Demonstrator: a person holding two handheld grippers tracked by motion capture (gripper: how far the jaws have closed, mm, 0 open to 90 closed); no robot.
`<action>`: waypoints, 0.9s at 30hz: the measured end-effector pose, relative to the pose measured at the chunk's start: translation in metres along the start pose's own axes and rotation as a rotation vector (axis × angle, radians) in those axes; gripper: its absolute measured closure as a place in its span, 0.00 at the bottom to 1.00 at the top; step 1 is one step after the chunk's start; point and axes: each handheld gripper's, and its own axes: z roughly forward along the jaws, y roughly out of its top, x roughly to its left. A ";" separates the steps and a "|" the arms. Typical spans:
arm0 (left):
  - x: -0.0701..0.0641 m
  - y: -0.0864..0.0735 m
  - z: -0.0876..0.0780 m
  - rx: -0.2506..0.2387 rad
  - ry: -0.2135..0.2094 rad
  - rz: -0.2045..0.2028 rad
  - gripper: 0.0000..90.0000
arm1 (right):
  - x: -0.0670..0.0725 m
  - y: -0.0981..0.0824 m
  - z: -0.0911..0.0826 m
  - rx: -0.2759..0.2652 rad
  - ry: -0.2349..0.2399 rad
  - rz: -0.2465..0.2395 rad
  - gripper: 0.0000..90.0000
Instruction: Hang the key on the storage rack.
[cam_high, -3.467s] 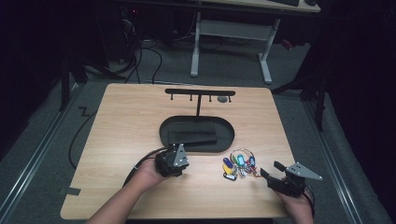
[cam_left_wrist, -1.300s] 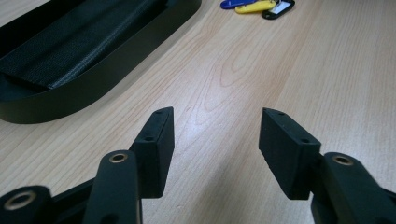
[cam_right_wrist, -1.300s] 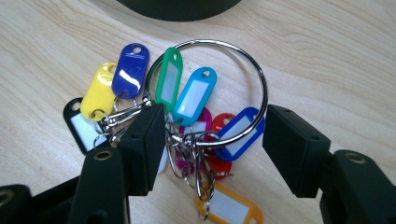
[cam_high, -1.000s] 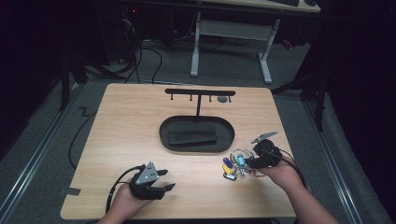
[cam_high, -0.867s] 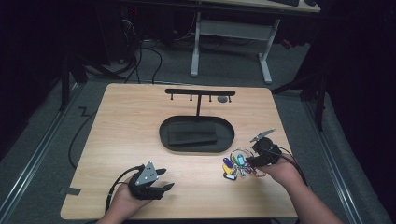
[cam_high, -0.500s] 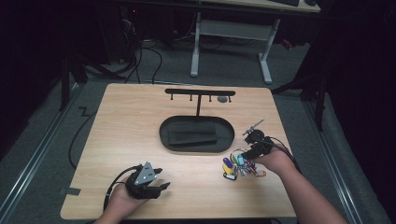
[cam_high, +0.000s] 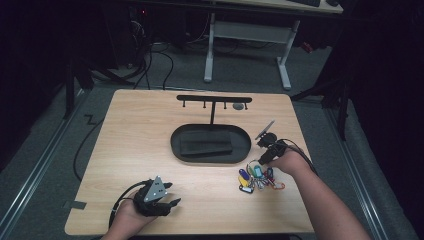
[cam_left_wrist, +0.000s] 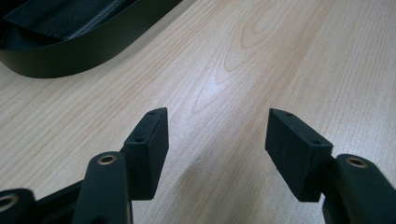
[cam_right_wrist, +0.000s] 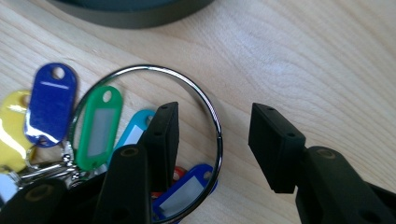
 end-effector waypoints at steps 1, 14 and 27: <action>-0.001 0.000 0.000 0.001 0.000 0.002 0.44 | 0.000 0.001 0.003 0.014 -0.001 -0.006 0.60; -0.003 -0.002 -0.003 0.003 0.009 0.014 0.44 | 0.002 0.015 0.014 0.078 0.024 -0.074 0.74; -0.003 -0.002 0.000 0.015 -0.002 0.021 0.45 | 0.012 0.010 -0.004 0.063 0.024 -0.134 0.96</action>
